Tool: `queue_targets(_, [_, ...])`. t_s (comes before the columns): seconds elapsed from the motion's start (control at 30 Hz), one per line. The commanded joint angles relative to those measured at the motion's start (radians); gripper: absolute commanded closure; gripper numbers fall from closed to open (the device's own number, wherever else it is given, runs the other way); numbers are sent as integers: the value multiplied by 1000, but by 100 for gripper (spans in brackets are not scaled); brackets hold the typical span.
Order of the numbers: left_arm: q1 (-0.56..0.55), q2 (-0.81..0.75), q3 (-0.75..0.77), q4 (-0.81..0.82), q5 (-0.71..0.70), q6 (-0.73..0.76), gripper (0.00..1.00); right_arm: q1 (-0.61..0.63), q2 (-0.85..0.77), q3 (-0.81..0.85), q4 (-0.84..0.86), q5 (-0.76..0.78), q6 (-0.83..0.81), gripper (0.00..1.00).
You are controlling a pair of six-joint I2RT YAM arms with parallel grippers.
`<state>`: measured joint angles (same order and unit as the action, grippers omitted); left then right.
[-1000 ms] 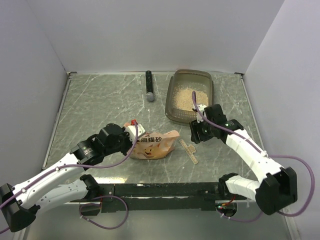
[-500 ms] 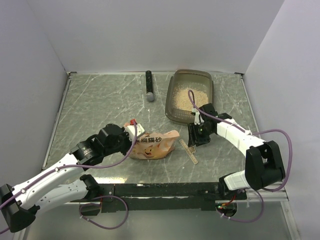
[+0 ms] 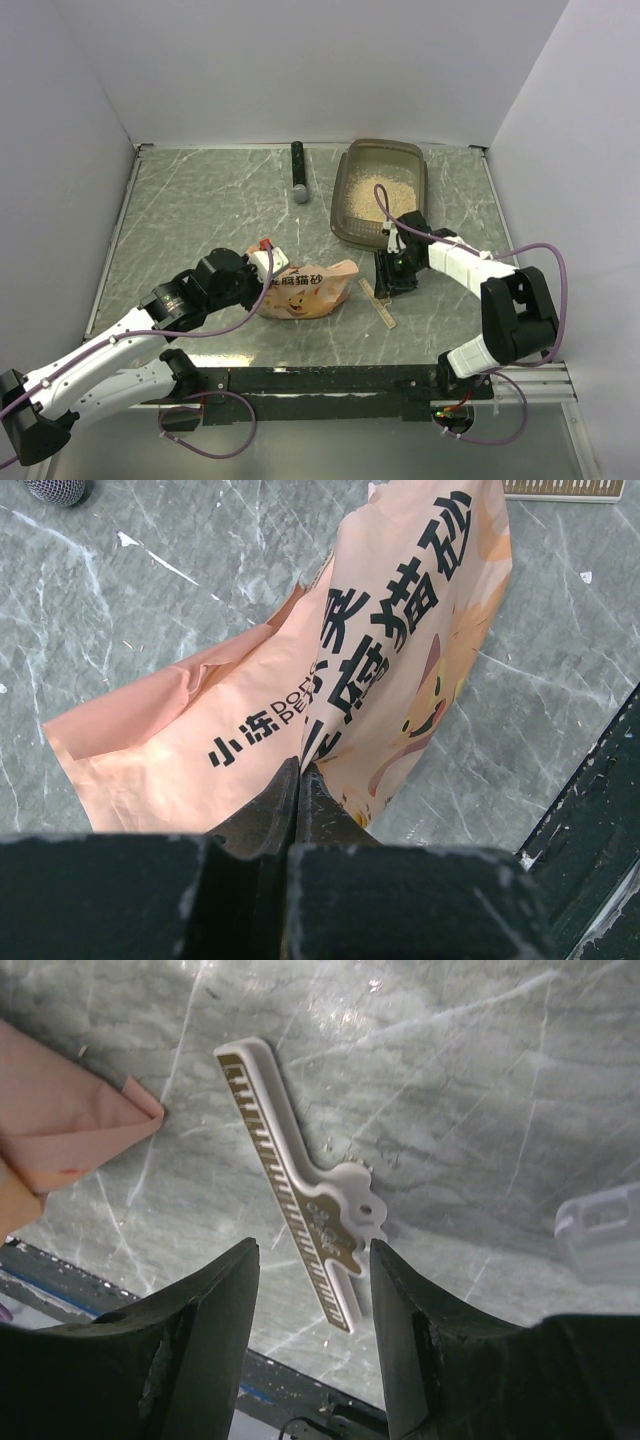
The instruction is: Fill the litter box with clean litter
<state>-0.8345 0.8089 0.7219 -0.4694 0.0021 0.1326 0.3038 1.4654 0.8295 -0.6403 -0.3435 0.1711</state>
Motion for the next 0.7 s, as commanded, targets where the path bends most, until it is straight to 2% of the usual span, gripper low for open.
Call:
queue_targets(0.0, [2,-17,24,92,-27,-21,99,-9,26,-10,44,-6,13,44])
queue_targets(0.17, [3,-13,22,92,-31,-21,99,-11,47,-21,68,-22,10,48])
queue_targets(0.4, [2,3,28,87,-33,-22,99,-8,38,-41,82,-34,10,72])
queue_targets(0.6, [2,-1,27,89,-37,-21,99,-8,18,-50,88,-31,16,100])
queue_targets(0.67, [2,-1,30,86,-37,-21,99,-5,-13,-49,87,-38,19,100])
